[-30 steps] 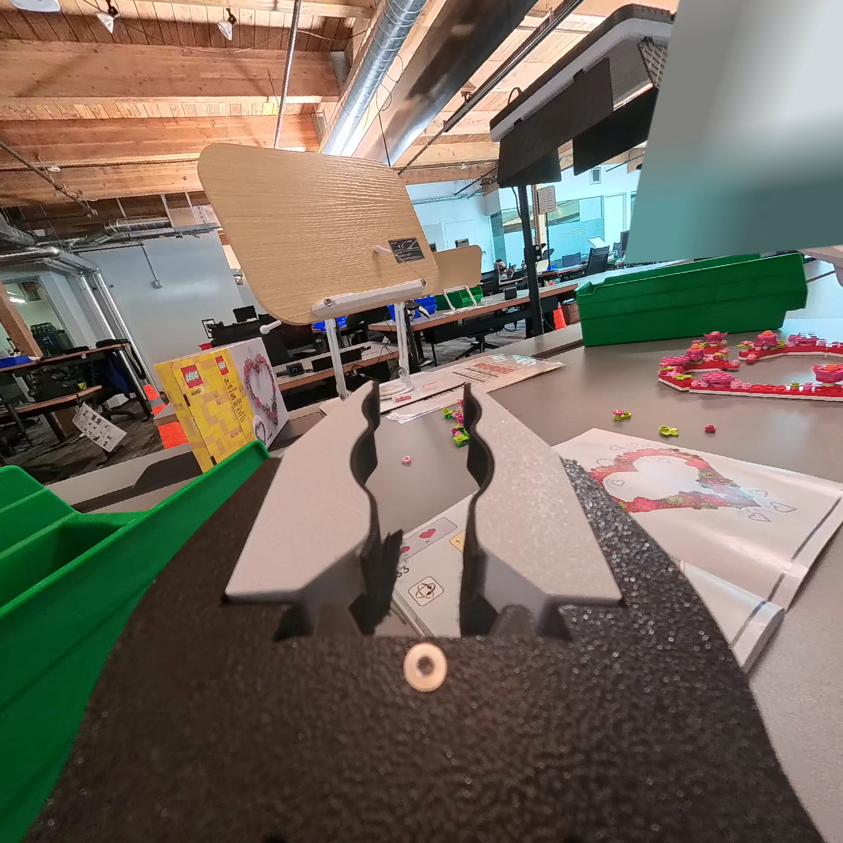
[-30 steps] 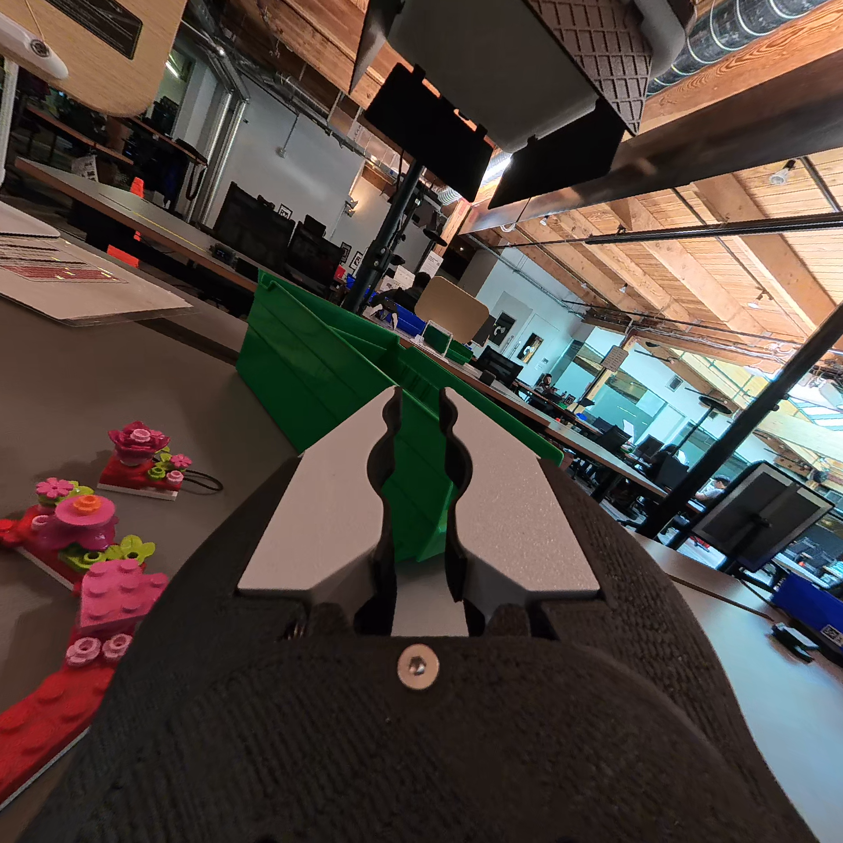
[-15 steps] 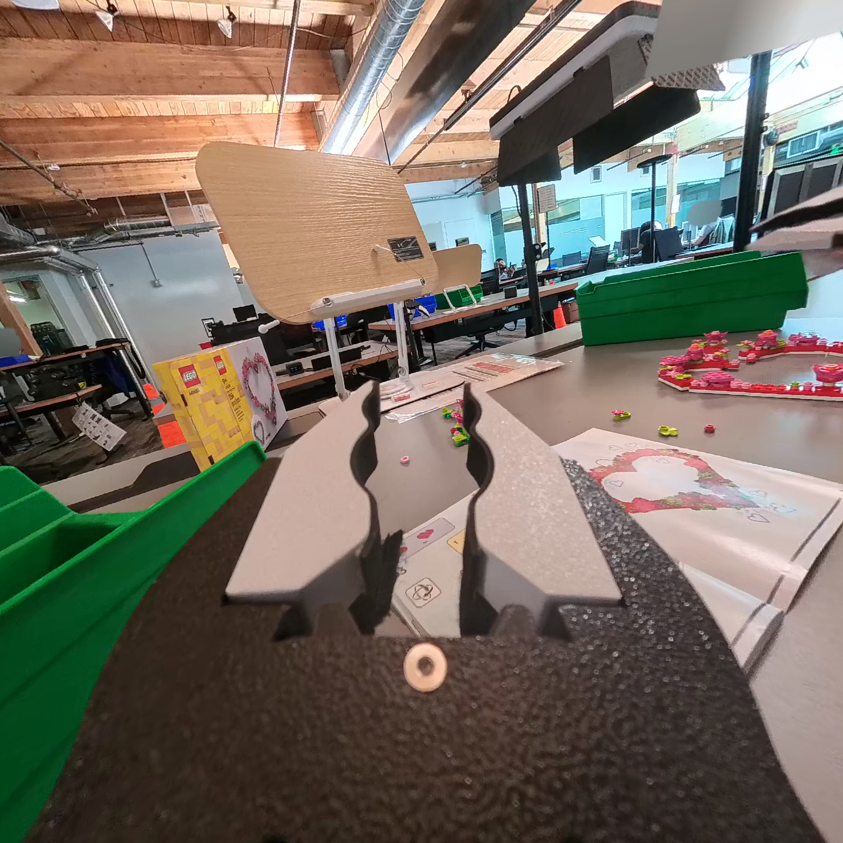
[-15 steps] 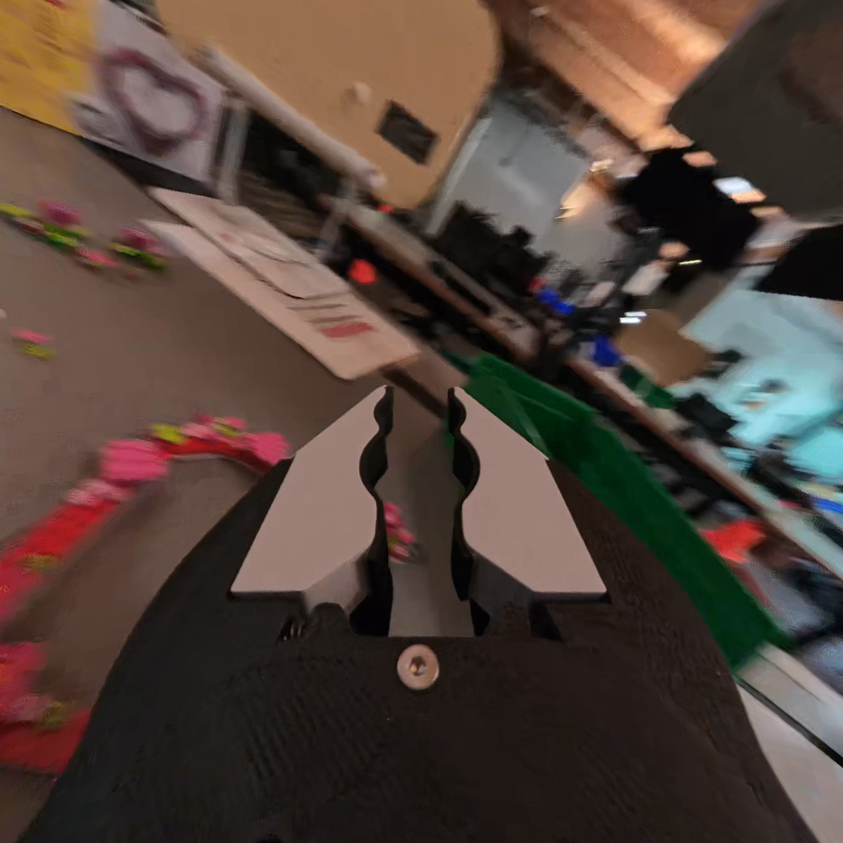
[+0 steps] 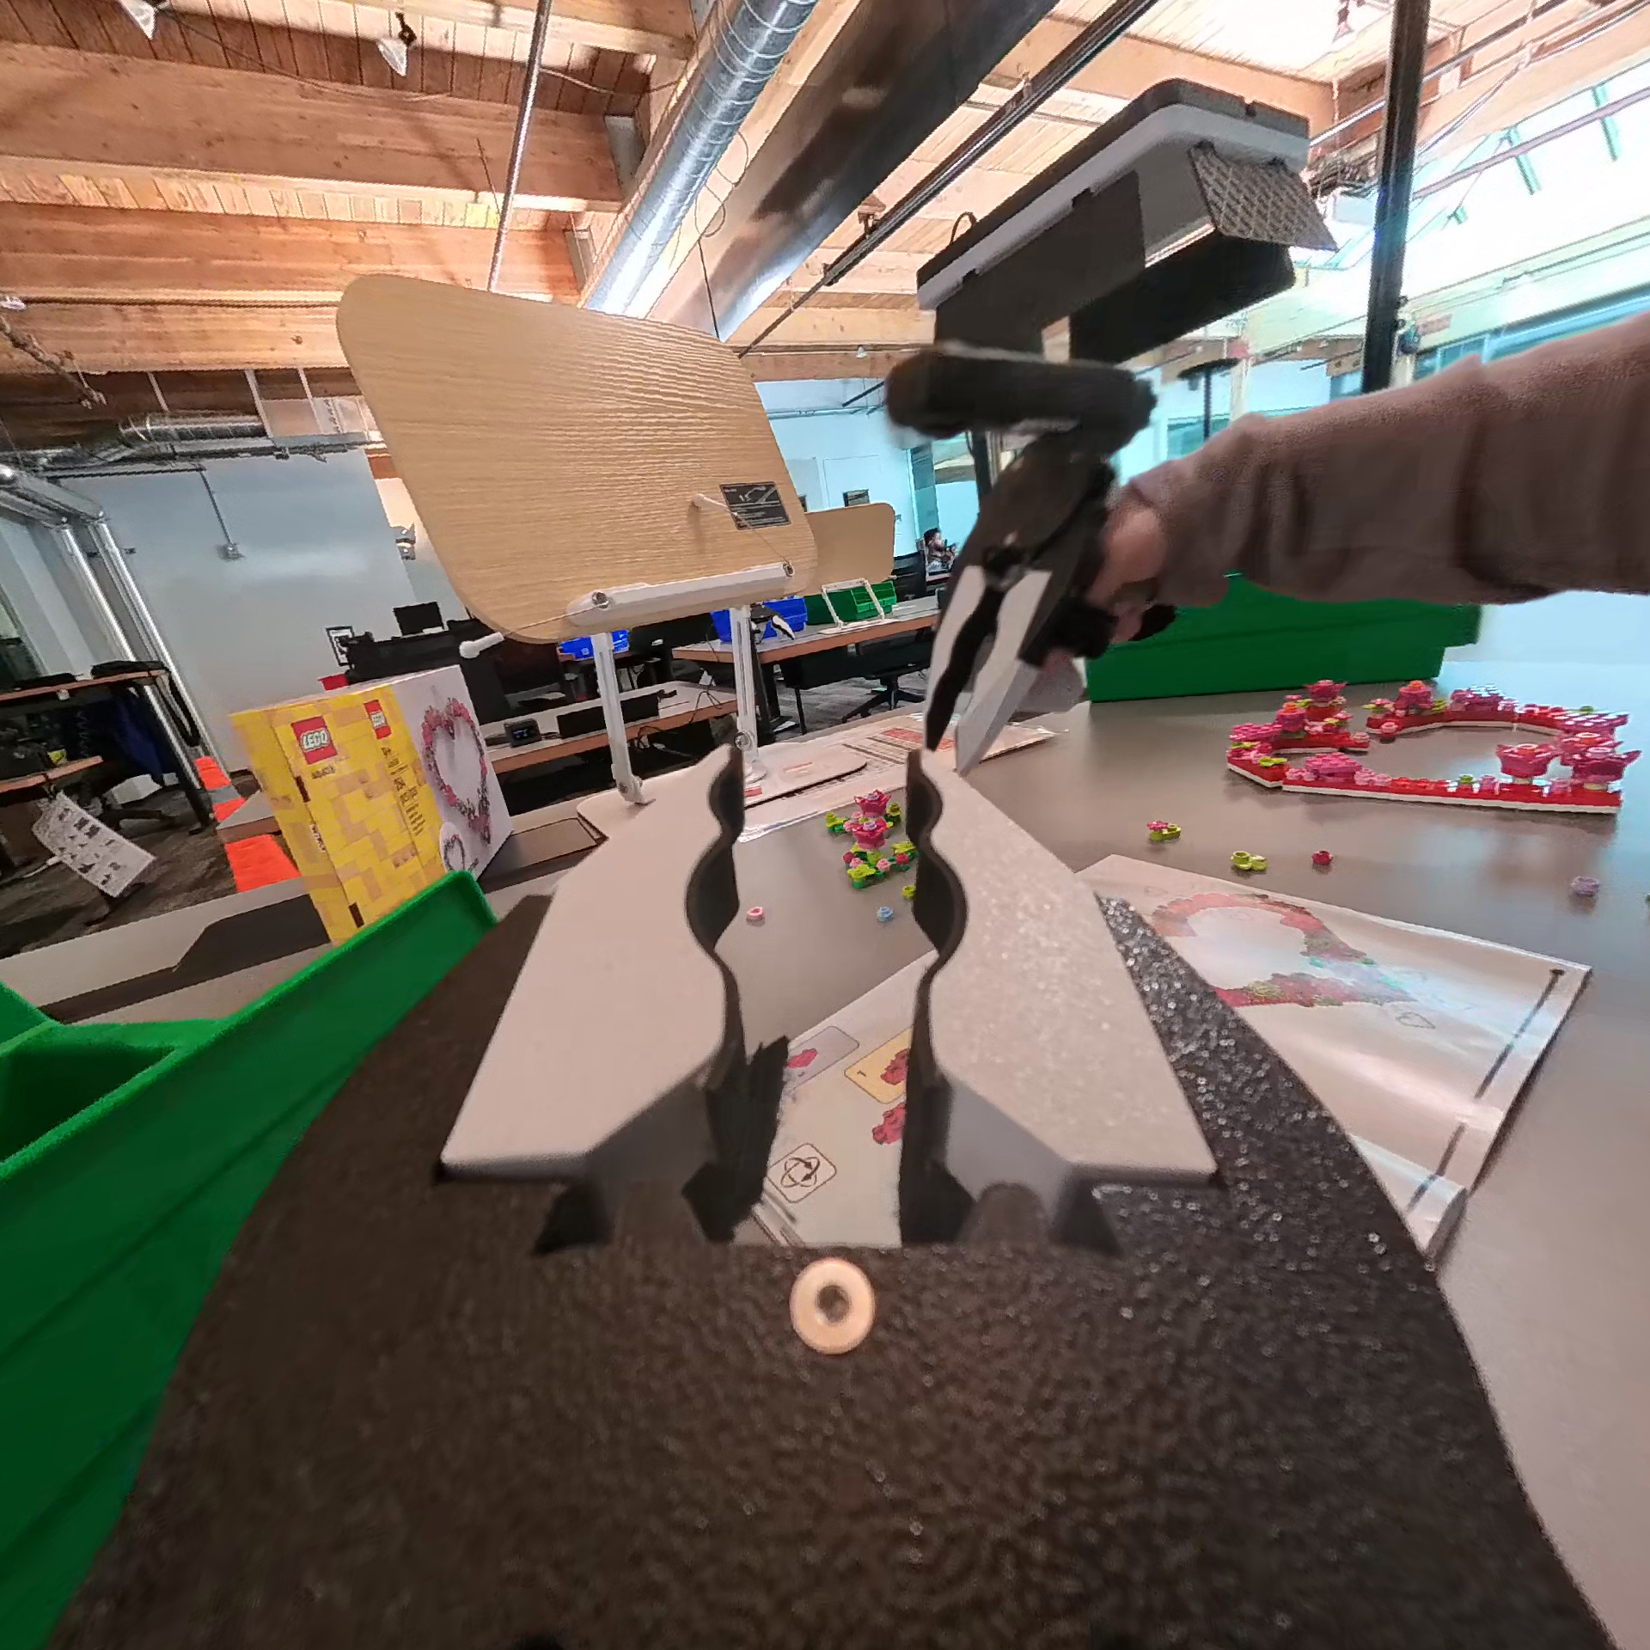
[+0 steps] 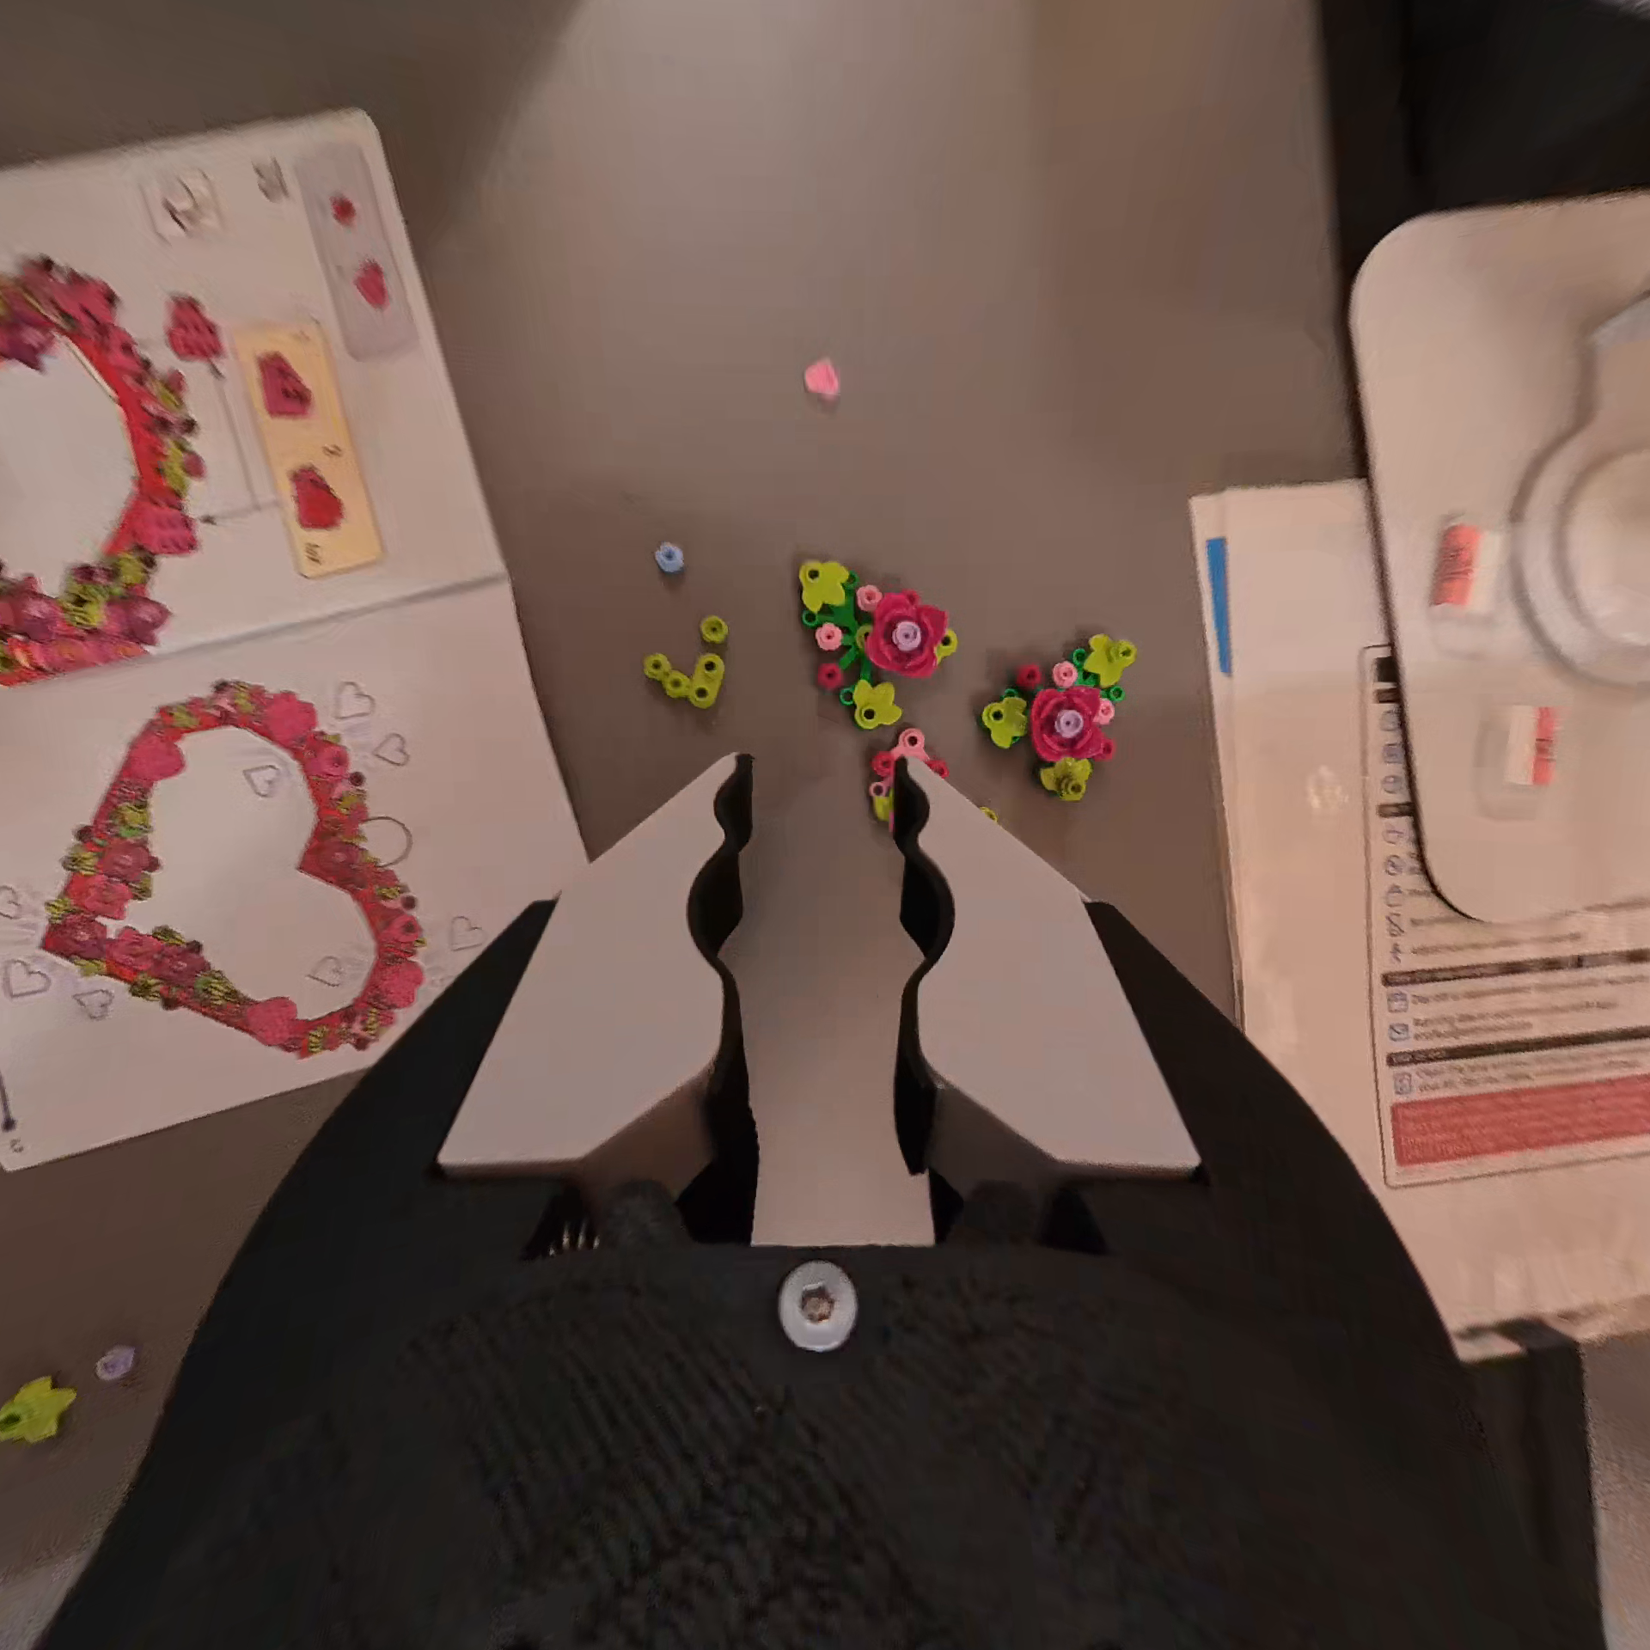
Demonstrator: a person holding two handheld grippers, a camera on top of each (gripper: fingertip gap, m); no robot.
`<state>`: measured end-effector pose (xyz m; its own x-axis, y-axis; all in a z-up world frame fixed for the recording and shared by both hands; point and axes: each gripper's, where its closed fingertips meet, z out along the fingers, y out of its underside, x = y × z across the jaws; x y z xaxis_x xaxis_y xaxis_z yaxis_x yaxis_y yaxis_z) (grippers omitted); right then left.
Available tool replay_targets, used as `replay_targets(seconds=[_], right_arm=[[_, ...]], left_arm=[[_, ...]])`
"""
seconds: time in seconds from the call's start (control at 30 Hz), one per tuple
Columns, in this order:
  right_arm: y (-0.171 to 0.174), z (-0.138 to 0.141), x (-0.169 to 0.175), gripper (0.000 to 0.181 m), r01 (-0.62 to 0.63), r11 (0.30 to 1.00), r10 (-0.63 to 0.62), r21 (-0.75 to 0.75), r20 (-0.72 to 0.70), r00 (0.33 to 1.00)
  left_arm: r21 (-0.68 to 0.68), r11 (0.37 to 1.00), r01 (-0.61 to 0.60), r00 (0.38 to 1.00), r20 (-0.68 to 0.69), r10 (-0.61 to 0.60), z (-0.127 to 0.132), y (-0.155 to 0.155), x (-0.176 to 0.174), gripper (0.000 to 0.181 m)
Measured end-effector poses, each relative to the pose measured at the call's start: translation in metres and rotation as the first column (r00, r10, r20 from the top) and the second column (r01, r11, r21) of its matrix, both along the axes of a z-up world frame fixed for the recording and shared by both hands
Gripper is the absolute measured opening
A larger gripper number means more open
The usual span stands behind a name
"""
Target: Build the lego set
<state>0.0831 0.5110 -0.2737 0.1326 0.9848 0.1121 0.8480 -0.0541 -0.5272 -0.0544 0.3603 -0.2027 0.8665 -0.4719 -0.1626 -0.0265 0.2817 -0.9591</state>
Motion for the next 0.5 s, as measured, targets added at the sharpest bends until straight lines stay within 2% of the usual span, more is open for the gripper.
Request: replay_targets(seconds=[0.07, 0.13, 0.3, 0.4, 0.5], right_arm=[[0.01, -0.016, -0.001, 0.033, -0.007, 0.998, 0.012, -0.059, 0.093, 0.996], [0.018, -0.025, -0.004, 0.037, -0.008, 0.995, 0.02, -0.099, 0.126, 0.992], [0.031, -0.038, 0.0, 0.037, -0.007, 0.993, 0.033, -0.118, 0.215, 0.976], [0.029, -0.041, 0.01, 0.031, -0.036, 0.988, 0.078, -0.152, 0.28, 0.957], [0.026, -0.04, 0.014, 0.029, -0.055, 0.984, 0.101, -0.169, 0.282, 0.954]], left_arm=[[0.001, 1.0, 0.003, 1.0, -0.001, -0.003, 0.0, 0.0, 0.0, 0.033], [0.003, 1.0, 0.007, 1.0, -0.005, -0.007, 0.0, 0.0, 0.002, 0.033], [-0.001, 1.0, 0.003, 1.0, 0.007, -0.003, 0.001, 0.002, 0.001, 0.033], [0.006, 1.0, -0.018, 0.999, 0.035, 0.018, 0.004, 0.003, -0.004, 0.033], [0.0, 1.0, -0.023, 0.999, 0.05, 0.023, 0.004, 0.005, -0.007, 0.033]])
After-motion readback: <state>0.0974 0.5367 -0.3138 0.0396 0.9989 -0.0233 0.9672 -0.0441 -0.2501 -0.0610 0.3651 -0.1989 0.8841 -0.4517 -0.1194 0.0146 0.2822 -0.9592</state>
